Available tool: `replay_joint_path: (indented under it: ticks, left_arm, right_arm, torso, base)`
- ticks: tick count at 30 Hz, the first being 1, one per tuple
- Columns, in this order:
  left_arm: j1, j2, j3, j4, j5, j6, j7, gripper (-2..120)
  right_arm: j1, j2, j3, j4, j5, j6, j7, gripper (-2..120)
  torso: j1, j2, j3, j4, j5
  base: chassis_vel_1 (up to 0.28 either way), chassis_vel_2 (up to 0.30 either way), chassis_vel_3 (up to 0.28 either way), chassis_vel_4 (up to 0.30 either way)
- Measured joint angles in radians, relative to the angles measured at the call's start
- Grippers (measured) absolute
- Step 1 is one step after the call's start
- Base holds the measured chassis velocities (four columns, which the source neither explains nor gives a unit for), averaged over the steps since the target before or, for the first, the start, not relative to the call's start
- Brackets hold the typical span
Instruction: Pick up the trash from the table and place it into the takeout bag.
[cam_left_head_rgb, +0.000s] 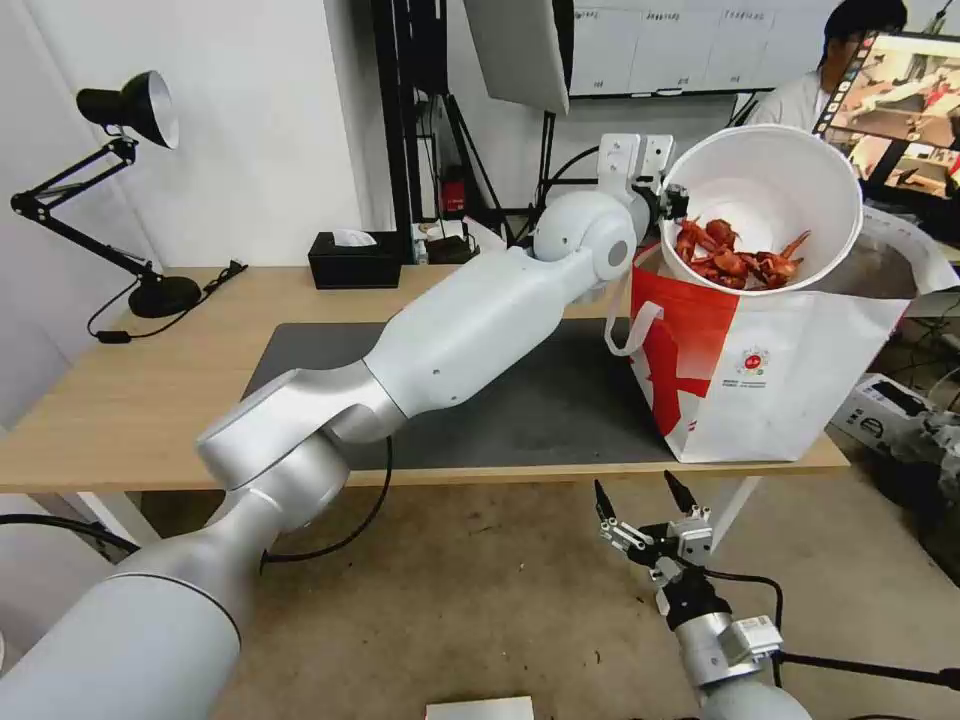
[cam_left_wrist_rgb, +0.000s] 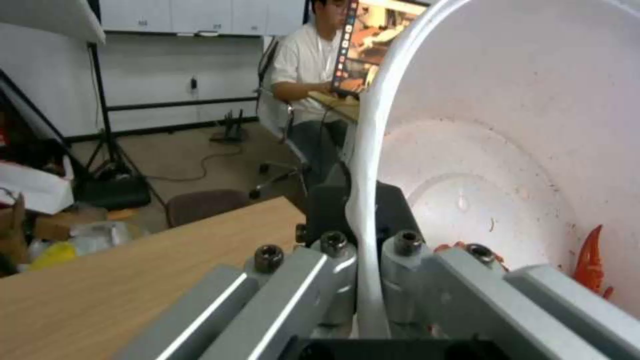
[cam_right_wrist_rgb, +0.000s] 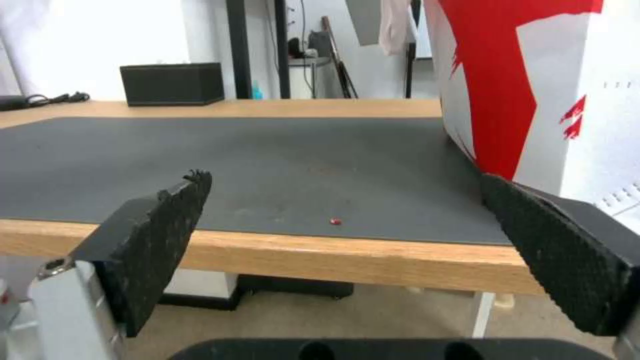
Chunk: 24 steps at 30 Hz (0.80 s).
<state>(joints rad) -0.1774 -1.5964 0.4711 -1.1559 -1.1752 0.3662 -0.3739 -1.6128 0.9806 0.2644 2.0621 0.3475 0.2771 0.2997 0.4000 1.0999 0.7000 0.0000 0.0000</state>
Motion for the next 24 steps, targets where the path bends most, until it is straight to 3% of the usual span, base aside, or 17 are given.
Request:
replay_joint_path:
  ticks: [3, 9, 15, 24]
  left_arm:
    - [0.000, 0.000, -0.004, 0.002, -0.002, -0.020, 0.010, 0]
    - [0.004, 0.001, -0.002, 0.028, 0.007, -0.161, 0.018, 0]
    - [0.019, 0.002, 0.039, 0.033, 0.071, -0.195, 0.035, 0]
    - [0.024, 0.003, 0.087, 0.028, 0.124, -0.181, 0.107, 0]
  right_arm:
    - [0.000, 0.000, 0.000, 0.000, 0.000, 0.000, 0.000, 100]
    - [0.000, 0.000, 0.000, 0.000, 0.000, 0.000, 0.000, 100]
    - [0.000, 0.000, 0.000, 0.000, 0.000, 0.000, 0.000, 100]
    - [0.000, 0.000, 0.000, 0.000, 0.000, 0.000, 0.000, 100]
  torso:
    - [0.000, 0.000, 0.000, 0.0000, 0.0000]
    - [0.000, 0.000, 0.000, 0.0000, 0.0000]
    - [0.000, 0.000, 0.000, 0.0000, 0.0000]
    - [0.000, 0.000, 0.000, -0.0001, 0.0000]
  base:
    - [0.000, 0.000, 0.000, 0.000]
    - [0.000, 0.000, 0.000, 0.000]
    - [0.000, 0.000, 0.000, 0.000]
    - [0.000, 0.000, 0.000, 0.000]
